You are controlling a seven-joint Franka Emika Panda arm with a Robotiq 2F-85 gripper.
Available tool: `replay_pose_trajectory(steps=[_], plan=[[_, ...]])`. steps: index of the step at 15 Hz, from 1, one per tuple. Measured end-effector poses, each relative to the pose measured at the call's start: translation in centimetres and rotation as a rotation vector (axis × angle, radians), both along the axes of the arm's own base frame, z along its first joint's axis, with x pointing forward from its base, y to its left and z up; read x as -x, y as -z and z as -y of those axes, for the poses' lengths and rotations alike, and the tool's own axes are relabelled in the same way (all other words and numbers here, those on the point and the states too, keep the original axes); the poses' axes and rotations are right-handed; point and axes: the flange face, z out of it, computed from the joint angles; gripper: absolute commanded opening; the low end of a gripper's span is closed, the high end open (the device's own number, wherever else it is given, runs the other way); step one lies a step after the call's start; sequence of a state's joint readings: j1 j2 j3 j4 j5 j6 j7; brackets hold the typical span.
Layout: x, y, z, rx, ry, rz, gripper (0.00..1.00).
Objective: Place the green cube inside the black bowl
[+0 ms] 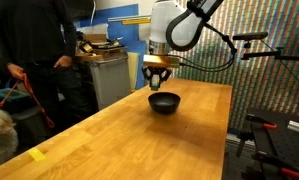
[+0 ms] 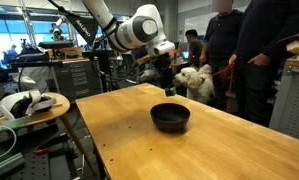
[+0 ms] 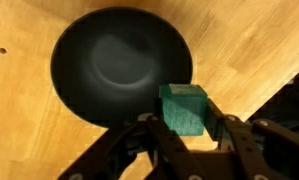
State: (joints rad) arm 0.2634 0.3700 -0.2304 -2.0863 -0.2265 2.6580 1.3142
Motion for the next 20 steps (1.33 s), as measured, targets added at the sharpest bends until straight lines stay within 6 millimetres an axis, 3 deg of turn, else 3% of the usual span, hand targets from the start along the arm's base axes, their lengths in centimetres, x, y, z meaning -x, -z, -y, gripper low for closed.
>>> replay_pose_trajectory(steps=[9, 17, 18, 20], plan=[[0.9, 2.0, 4.1, -0.066, 0.087, -0.029, 0.18], [1.3, 6.0, 6.0, -0.108, 0.081, -0.101, 0.18], [1.3, 6.4, 6.0, -0.107, 0.075, -0.109, 0.67], [1.3, 7.3, 6.0, -0.102, 0.058, -0.124, 0.74]])
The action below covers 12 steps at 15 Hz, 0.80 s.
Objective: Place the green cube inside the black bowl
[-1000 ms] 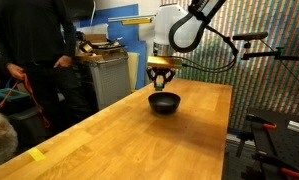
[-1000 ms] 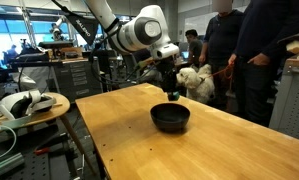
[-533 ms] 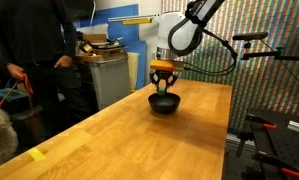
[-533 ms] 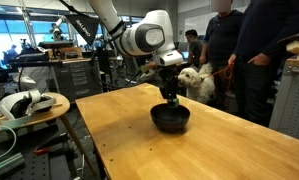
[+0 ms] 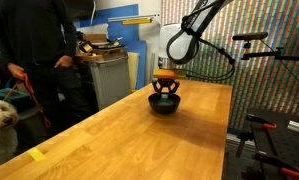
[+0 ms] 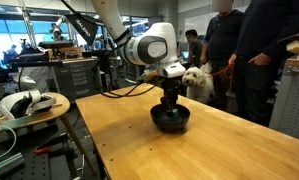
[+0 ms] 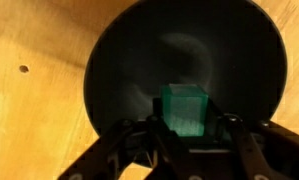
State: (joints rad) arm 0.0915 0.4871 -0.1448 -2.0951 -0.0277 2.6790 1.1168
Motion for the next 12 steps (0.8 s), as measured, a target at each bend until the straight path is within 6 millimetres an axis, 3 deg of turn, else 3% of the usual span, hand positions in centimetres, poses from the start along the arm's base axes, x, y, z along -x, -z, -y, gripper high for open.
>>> replay_pose_trajectory(steps=[3, 8, 12], plan=[[-0.3, 0.7, -0.3, 0.004, -0.025, -0.008, 0.98], [-0.9, 0.0, -1.0, 0.010, -0.054, 0.008, 1.00], [-1.3, -2.3, -1.8, 0.050, -0.116, 0.041, 1.00]])
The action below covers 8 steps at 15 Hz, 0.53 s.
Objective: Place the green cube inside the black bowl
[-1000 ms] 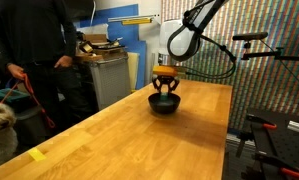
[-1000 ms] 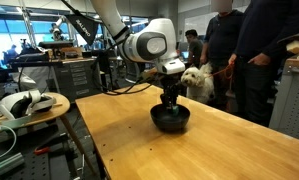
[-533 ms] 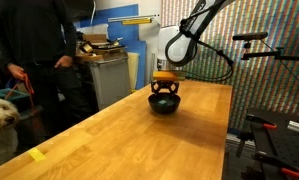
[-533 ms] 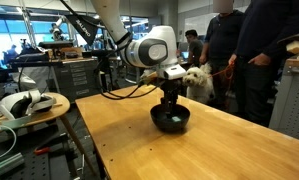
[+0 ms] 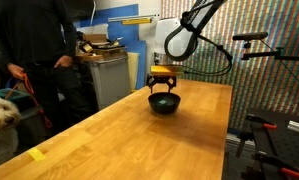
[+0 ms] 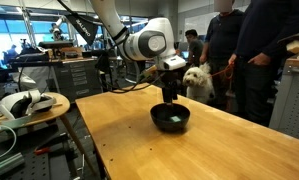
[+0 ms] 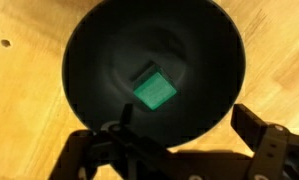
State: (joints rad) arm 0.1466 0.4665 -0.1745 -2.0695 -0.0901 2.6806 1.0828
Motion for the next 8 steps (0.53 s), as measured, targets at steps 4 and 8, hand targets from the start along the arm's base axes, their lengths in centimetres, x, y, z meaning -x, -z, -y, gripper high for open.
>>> replay_pose_trajectory(steps=[4, 8], plan=[[0.4, -3.6, -1.1, 0.074, -0.110, 0.041, 1.00], [2.0, -6.9, -3.9, 0.136, -0.274, 0.067, 1.00]])
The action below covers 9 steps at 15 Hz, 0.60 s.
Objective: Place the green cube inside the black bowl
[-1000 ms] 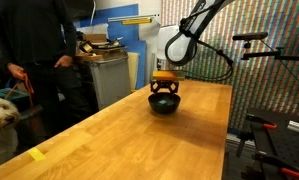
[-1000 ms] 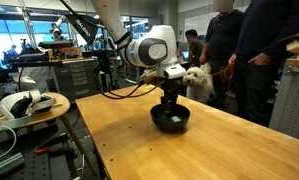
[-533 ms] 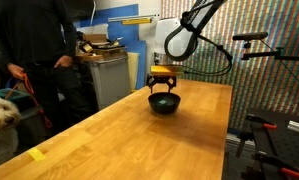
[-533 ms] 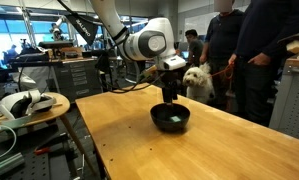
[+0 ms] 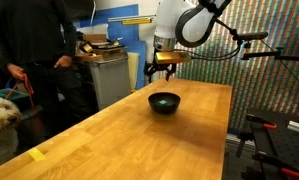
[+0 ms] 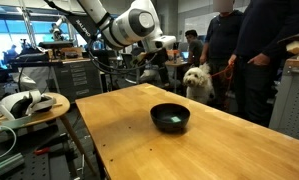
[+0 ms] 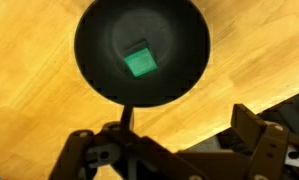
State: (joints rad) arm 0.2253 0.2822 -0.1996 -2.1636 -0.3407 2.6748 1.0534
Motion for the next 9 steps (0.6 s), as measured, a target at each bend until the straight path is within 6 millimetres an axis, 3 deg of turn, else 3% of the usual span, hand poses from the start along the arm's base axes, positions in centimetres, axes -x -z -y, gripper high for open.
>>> replay_pose_trajectory(steps=[5, 9], plan=[[2.7, -2.8, -4.7, 0.006, -0.212, -0.023, 1.00], [3.2, -3.0, -4.5, 0.010, -0.229, -0.030, 1.00]])
